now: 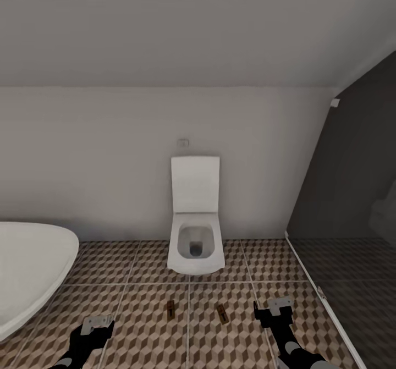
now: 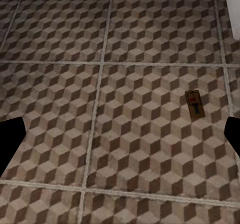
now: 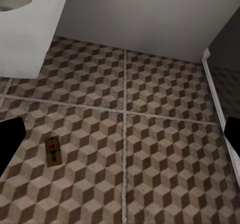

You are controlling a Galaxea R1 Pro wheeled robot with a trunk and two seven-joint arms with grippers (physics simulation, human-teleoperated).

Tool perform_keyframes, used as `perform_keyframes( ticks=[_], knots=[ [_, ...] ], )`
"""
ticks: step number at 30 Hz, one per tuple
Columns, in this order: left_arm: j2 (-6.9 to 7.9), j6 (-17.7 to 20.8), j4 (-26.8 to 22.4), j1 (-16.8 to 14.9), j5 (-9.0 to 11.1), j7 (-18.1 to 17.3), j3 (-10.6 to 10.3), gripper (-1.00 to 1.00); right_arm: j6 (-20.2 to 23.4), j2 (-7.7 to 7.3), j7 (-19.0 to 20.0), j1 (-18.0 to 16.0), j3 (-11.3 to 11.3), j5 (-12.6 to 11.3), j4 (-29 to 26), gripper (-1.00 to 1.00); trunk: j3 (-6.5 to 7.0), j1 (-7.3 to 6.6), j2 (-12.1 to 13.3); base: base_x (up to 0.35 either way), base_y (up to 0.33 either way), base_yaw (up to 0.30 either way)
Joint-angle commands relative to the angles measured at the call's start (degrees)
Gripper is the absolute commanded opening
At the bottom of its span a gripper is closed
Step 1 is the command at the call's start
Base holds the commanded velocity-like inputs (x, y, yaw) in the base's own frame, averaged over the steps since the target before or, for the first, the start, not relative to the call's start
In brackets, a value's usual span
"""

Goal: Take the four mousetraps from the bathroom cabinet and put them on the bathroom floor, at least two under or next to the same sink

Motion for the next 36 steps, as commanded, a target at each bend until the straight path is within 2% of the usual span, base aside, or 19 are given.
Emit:
perform_keyframes(
  ticks=[1,36],
  knots=[
    [-0.02,-0.3,0.2,-0.1,0.6,-0.4,-0.4,1.00,-0.1,0.00,-0.4,0.0,0.5,0.0,0.0,1.00,0.13,-0.23,0.4,0.000,0.000,0.000],
    [-0.81,-0.3,0.2,-0.1,0.6,-0.3,-0.4,1.00,-0.1,0.00,-0.4,0.0,0.5,0.0,0.0,1.00,6.40,-7.91,14.4,0.000,0.000,0.000]
  ],
)
